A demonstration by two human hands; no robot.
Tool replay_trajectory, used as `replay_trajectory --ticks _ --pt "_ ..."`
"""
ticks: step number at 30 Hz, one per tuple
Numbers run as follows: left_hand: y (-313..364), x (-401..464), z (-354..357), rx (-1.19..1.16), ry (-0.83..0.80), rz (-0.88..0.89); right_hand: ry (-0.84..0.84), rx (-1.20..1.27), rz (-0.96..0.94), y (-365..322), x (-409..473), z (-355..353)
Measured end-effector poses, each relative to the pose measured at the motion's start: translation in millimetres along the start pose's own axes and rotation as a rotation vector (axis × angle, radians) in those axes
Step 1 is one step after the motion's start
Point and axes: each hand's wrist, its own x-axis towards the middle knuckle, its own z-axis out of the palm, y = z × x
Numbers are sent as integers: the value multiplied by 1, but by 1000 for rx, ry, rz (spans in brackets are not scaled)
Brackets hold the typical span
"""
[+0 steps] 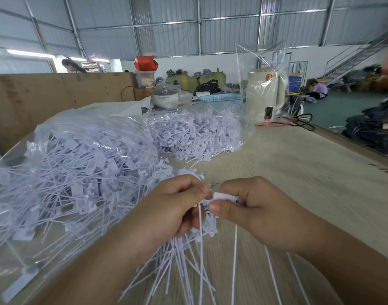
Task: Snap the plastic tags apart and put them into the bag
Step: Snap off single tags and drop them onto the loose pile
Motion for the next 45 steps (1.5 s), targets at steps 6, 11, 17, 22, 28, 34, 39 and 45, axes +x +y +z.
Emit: replay_trajectory --ticks 6,11,17,22,28,34,39,45 --pt "-6 1 4 34 -65 -9 -79 35 -23 -3 -1 3" --pt "-2 0 1 7 -107 -27 -74 1 -24 -1 -1 4" --pt "6 -1 -15 100 -12 60 -53 6 -35 -3 -2 3" --pt "4 3 -24 253 178 176 -57 -38 -70 -5 -1 4" --pt "1 6 -29 508 321 238 30 -92 -61 -6 -2 2" --pt "0 8 -37 556 339 274 -67 -161 -37 -7 -3 3" --pt "-6 10 -46 652 336 230 -82 -170 -26 -11 -2 2" --pt "-9 13 -51 729 260 237 -97 -185 -15 -13 -2 2"
